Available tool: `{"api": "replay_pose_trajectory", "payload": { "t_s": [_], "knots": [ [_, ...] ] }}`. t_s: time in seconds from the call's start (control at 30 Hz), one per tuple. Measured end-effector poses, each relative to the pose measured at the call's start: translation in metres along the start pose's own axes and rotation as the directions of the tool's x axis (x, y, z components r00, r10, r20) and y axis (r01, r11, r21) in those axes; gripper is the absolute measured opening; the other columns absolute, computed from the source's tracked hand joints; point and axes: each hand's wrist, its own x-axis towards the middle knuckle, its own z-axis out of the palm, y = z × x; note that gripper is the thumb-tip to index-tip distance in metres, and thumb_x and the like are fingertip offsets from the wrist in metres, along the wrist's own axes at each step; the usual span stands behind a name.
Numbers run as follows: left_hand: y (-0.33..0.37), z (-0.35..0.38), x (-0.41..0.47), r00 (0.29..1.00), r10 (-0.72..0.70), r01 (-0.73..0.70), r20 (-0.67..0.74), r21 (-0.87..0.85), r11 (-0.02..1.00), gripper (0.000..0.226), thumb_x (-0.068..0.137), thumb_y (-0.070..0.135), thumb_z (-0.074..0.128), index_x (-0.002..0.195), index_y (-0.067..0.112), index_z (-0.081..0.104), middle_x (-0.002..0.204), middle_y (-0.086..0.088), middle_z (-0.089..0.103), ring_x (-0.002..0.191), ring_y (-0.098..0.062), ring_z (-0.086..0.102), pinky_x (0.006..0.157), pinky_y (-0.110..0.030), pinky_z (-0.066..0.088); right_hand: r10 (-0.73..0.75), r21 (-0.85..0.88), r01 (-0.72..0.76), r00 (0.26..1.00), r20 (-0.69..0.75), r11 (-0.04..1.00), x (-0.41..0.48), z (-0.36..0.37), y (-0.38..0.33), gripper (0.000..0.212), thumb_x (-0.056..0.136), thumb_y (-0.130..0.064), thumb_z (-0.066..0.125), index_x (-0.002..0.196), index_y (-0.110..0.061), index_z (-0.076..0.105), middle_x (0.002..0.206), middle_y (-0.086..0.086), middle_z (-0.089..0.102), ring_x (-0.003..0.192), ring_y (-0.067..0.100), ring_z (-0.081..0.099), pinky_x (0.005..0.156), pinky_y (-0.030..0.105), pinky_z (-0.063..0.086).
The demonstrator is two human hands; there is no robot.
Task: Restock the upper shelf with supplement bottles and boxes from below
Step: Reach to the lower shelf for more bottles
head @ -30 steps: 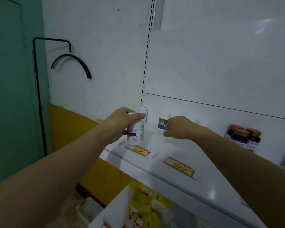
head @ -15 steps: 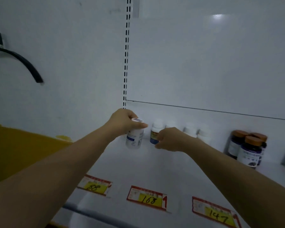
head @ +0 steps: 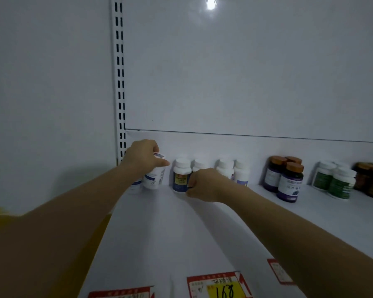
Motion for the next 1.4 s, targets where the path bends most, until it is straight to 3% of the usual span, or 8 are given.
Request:
{"api": "replay_pose_trajectory", "payload": {
  "t_s": [0.13,0.27,0.47,0.57,0.77,0.93,1.17,1.4],
  "knots": [
    [-0.009,0.011,0.007,1.000,0.018,-0.019,0.026,0.046,0.999,0.048,0.073,0.038,0.077,0.106,0.006,0.062,0.108,-0.013,0.064,0.101,-0.028,0.058,0.087,-0.037,0.048,0.008,0.004,-0.009,1.000,0.014,1.000,0.001,0.005,-0.002,0.015,0.091,-0.022,0.053,0.093,-0.009,0.060,0.088,0.006,0.052,0.083,0.019,0.047,0.061,0.021,0.034],
    [-0.010,0.020,0.008,0.999,0.035,-0.030,-0.030,0.148,0.989,0.050,0.071,0.038,0.078,0.104,0.005,0.061,0.107,-0.016,0.061,0.102,-0.031,0.056,0.087,-0.039,0.047,0.030,0.019,-0.030,1.000,0.005,0.999,0.002,0.007,-0.004,0.029,0.090,-0.020,0.054,0.066,-0.014,0.039,0.078,0.003,0.047,0.080,0.020,0.046,0.050,0.016,0.027],
    [-0.013,0.028,0.004,0.971,0.144,-0.090,-0.191,0.266,0.960,0.048,0.067,0.025,0.083,0.103,-0.002,0.064,0.109,-0.025,0.050,0.106,-0.041,0.042,0.088,-0.043,0.038,0.038,0.047,-0.037,0.999,-0.011,0.998,-0.004,0.006,-0.007,0.025,0.089,-0.019,0.056,0.105,-0.001,0.061,0.088,0.008,0.050,0.082,0.023,0.049,0.069,0.027,0.038],
    [-0.005,0.029,0.003,0.966,0.167,-0.105,-0.200,0.288,0.952,0.049,0.065,0.026,0.084,0.104,0.001,0.066,0.110,-0.026,0.052,0.104,-0.043,0.043,0.087,-0.046,0.039,0.027,0.004,-0.027,0.998,-0.059,1.000,-0.020,-0.002,-0.005,0.019,0.091,-0.016,0.054,0.093,0.001,0.062,0.080,0.008,0.048,0.080,0.022,0.047,0.065,0.026,0.037],
    [0.041,0.071,-0.001,0.962,0.246,-0.266,0.121,0.187,0.946,0.031,0.067,0.037,0.080,0.083,0.014,0.069,0.076,-0.010,0.057,0.077,-0.035,0.058,0.070,-0.041,0.050,0.158,-0.039,-0.162,0.983,-0.092,0.986,-0.066,-0.022,0.026,0.034,0.092,-0.016,0.054,0.121,0.002,0.056,0.111,0.017,0.059,0.099,0.028,0.056,0.088,0.033,0.047],
    [0.112,0.114,-0.030,0.902,0.308,-0.330,0.303,0.022,0.944,0.022,0.068,0.022,0.083,0.074,0.015,0.062,0.074,-0.017,0.063,0.073,-0.032,0.060,0.074,-0.038,0.047,0.271,-0.091,-0.284,0.954,-0.130,0.955,-0.131,-0.041,0.081,0.036,0.094,-0.017,0.052,0.125,0.000,0.053,0.118,0.016,0.058,0.100,0.028,0.056,0.089,0.033,0.048],
    [0.291,0.137,-0.132,0.717,0.545,-0.600,0.434,-0.012,0.800,0.043,0.087,0.046,0.057,0.121,0.019,0.056,0.125,-0.007,0.059,0.105,-0.019,0.058,0.085,-0.027,0.044,0.472,-0.114,-0.495,0.863,-0.181,0.861,-0.269,-0.070,0.195,0.032,0.094,-0.020,0.051,0.116,0.002,0.057,0.108,0.016,0.059,0.091,0.026,0.053,0.076,0.031,0.044],
    [0.473,0.202,-0.260,0.507,0.743,-0.695,0.438,-0.302,0.652,0.045,0.089,0.039,0.058,0.127,0.015,0.055,0.129,-0.006,0.057,0.108,-0.020,0.055,0.086,-0.026,0.041,0.732,-0.099,-0.749,0.662,-0.160,0.655,-0.447,-0.071,0.332,0.021,0.092,-0.021,0.053,0.091,-0.001,0.061,0.081,0.008,0.054,0.081,0.023,0.049,0.070,0.028,0.038]
  ]
}}
